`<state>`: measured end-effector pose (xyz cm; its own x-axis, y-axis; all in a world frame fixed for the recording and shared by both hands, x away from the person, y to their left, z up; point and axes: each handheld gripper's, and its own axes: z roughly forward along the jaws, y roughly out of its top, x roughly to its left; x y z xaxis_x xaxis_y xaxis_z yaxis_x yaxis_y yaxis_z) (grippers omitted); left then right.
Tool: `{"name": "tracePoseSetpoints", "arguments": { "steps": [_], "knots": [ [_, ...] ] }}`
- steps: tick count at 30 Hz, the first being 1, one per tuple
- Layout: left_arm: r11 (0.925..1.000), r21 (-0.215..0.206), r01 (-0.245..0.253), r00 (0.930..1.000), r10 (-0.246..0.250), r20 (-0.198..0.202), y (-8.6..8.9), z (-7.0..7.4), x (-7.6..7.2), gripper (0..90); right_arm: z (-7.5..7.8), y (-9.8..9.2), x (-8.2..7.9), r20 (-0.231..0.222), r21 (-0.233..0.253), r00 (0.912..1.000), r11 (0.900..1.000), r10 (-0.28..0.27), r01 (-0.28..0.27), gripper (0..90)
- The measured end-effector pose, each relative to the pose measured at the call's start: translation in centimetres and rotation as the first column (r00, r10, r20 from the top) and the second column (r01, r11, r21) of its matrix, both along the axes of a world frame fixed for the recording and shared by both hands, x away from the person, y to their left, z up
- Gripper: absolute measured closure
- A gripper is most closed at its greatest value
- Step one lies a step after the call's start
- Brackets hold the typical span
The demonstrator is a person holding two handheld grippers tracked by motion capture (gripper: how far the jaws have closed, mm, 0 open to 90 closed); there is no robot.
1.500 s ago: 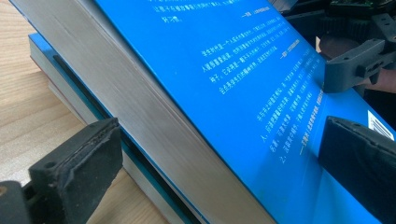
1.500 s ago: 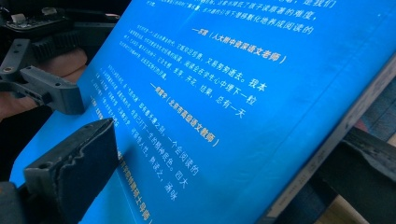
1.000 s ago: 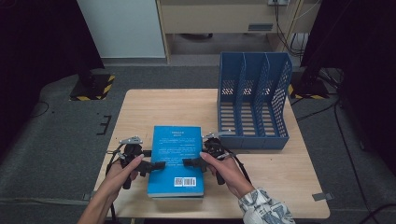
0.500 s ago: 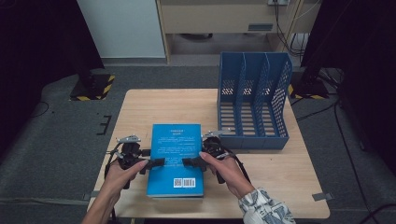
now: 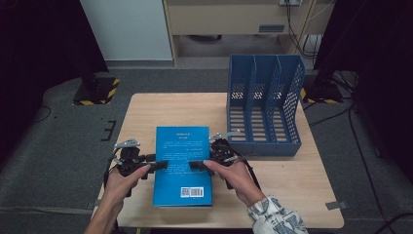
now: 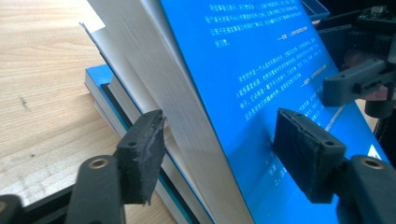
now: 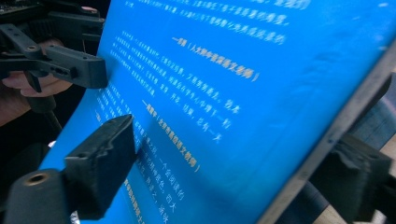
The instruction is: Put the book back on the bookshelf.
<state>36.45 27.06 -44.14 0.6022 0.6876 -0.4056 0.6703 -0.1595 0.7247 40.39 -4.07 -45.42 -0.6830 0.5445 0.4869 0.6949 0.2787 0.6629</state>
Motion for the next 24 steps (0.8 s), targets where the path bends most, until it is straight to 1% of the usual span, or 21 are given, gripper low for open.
{"name": "tracePoseSetpoints", "arguments": {
  "steps": [1, 9, 13, 14, 15, 18, 24],
  "knots": [
    [1.0, 0.003, -0.001, 1.0, 0.001, 0.0, 0.0, 0.2, -0.1, 35.3, 0.5, 0.0, 0.1, 0.001, -0.001, 1.0, 1.0, 0.003, -0.003, 16.8],
    [0.9999, 0.013, -0.009, 0.9999, 0.009, 0.011, 0.4, 1.1, 0.0, 38.7, 1.4, 0.0, 0.5, -0.002, 0.006, 1.0, 1.0, -0.006, 0.006, 21.6],
    [0.9999, 0.0, -0.014, 0.9998, 0.014, 0.012, 0.7, 1.4, 0.1, 41.6, 1.8, -0.1, 0.8, -0.012, 0.017, 0.9999, 1.0, -0.007, 0.007, 24.7],
    [0.9999, -0.003, -0.015, 0.9998, 0.016, 0.012, 0.7, 1.5, 0.1, 42.3, 1.9, -0.1, 0.9, -0.008, 0.019, 1.0, 1.0, -0.003, 0.003, 25.6],
    [0.9999, -0.002, -0.017, 0.9998, 0.017, 0.014, 0.7, 1.6, 0.1, 43.2, 2.1, -0.2, 0.9, -0.013, 0.031, 0.9999, 1.0, -0.005, 0.005, 27.4],
    [0.9998, 0.01, -0.016, 0.9997, 0.016, 0.02, 0.7, 1.9, 0.1, 43.7, 2.3, -0.3, 1.0, -0.01, 0.042, 1.0, 0.999, -0.002, 0.003, 29.3],
    [0.9996, 0.027, -0.011, 0.9996, 0.01, 0.025, 0.8, 2.5, 0.1, 44.4, 2.7, -0.2, 1.0, -0.001, 0.042, 1.0, 0.999, 0.003, -0.002, 30.2]
  ]
}}
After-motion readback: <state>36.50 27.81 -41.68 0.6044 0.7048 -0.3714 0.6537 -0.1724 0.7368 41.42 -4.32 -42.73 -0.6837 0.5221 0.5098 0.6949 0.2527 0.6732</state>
